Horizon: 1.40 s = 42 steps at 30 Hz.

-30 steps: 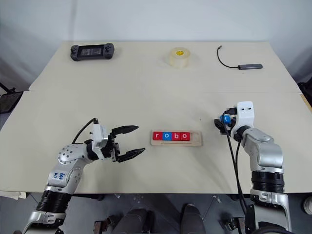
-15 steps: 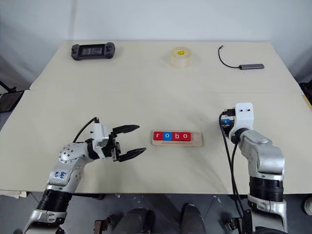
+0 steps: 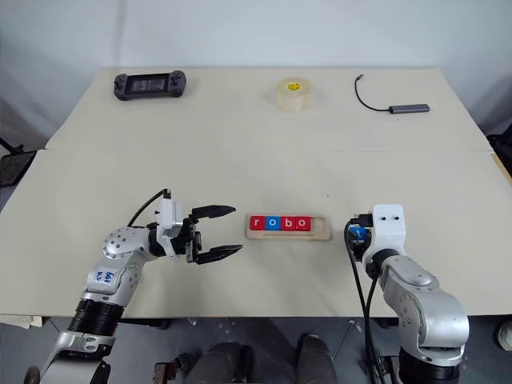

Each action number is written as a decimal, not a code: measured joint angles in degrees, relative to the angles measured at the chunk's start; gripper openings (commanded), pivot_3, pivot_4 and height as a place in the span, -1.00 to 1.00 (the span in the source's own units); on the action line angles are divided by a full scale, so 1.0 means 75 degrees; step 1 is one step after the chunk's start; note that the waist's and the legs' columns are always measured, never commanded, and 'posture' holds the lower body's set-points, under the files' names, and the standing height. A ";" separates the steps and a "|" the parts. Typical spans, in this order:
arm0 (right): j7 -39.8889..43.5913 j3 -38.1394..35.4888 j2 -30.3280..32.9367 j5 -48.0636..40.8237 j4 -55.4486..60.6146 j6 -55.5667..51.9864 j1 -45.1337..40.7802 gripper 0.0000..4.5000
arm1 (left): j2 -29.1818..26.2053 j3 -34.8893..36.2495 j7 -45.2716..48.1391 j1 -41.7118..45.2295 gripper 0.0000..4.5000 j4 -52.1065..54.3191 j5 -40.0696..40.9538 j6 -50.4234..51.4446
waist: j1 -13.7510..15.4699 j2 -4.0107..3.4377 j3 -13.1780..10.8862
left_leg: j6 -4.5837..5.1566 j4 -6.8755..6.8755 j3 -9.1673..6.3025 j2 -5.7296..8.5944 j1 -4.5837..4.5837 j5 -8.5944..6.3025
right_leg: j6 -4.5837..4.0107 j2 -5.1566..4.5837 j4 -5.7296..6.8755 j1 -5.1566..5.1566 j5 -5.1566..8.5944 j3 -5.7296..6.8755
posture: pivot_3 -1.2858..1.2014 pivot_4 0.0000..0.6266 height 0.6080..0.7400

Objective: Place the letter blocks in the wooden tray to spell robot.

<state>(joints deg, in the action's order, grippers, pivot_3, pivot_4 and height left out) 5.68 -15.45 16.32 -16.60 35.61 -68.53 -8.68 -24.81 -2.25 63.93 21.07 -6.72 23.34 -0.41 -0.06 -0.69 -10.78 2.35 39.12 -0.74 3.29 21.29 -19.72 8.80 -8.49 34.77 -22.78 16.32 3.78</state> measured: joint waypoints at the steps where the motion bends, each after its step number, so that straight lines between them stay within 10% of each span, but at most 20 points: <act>1: 0.0067 0.0003 0.0085 0.0001 -0.0012 0.0078 -0.0001 0.70 | -0.0003 0.0002 -0.0001 0.0001 1.00 -0.0015 0.0000 0.0000 | 0.0002 0.0000 0.0000 | 0.0000 0.0000 0.0000 0.0001 0.0000 0.0000 | 0.0000 0.0000 0.0000 0.0000 0.0000 0.0000 | 0.03 -0.52 1.00; 3: 0.0531 -0.0008 0.0647 -0.0097 -0.0149 0.0341 -0.0016 0.98 | -0.0009 0.0005 -0.0012 0.0000 1.00 -0.0017 -0.0001 0.0000 | 0.0004 0.0000 0.0000 | 0.0001 0.0000 0.0003 0.0002 0.0001 0.0000 | 0.0000 -0.0001 -0.0003 0.0001 0.0000 -0.0002 | 0.03 -0.52 1.00; 12: 0.5654 0.0964 0.4928 -0.0348 -0.2054 0.3817 0.0310 0.98 | -0.0046 0.0122 -0.0191 -0.0228 1.00 0.0146 -0.0001 0.0000 | 0.0015 0.0012 -0.0007 | 0.0015 -0.0002 0.0002 -0.0007 -0.0003 -0.0004 | 0.0003 0.0003 -0.0038 0.0028 -0.0001 0.0014 | 0.03 -0.52 1.00; 25: 0.9096 0.3068 0.5317 0.1281 -0.7495 0.8415 -0.2834 0.98 | -0.0095 0.0163 -0.0338 -0.0505 1.00 0.0606 0.0012 0.0106 | 0.0025 0.0015 -0.0009 | 0.0008 0.0006 -0.0009 -0.0010 0.0002 -0.0002 | 0.0009 -0.0006 -0.0056 0.0033 -0.0005 0.0034 | 0.03 -0.52 1.00; 35: 0.9879 0.3264 0.5050 0.1510 -0.8233 0.9067 -0.3339 -0.32 | -0.0099 0.0165 -0.0413 -0.0512 1.00 0.0787 0.0012 0.0152 | 0.0011 0.0015 -0.0009 | 0.0002 0.0012 -0.0016 -0.0012 0.0001 -0.0002 | 0.0009 -0.0005 -0.0059 0.0042 -0.0005 0.0043 | 0.03 -0.52 1.00; 42: 1.0406 0.3266 0.5029 0.1372 -0.7408 0.8240 -0.3840 -0.35 | -0.0095 0.0164 -0.0412 -0.0466 1.00 0.0769 0.0012 0.0145 | 0.0001 0.0012 -0.0010 | -0.0003 0.0011 -0.0015 -0.0015 0.0002 -0.0004 | 0.0008 -0.0004 -0.0059 0.0035 -0.0004 0.0043 | 0.03 -0.52 1.00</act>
<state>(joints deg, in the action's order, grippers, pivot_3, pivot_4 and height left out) 83.73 9.04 54.04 -6.30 -19.95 -6.73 -37.48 -25.52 -1.02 60.84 17.57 -0.96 23.43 0.68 -0.05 -0.60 -10.86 2.33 39.21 -0.85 3.18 21.30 -19.75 8.86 -8.52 34.33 -22.51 16.28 4.10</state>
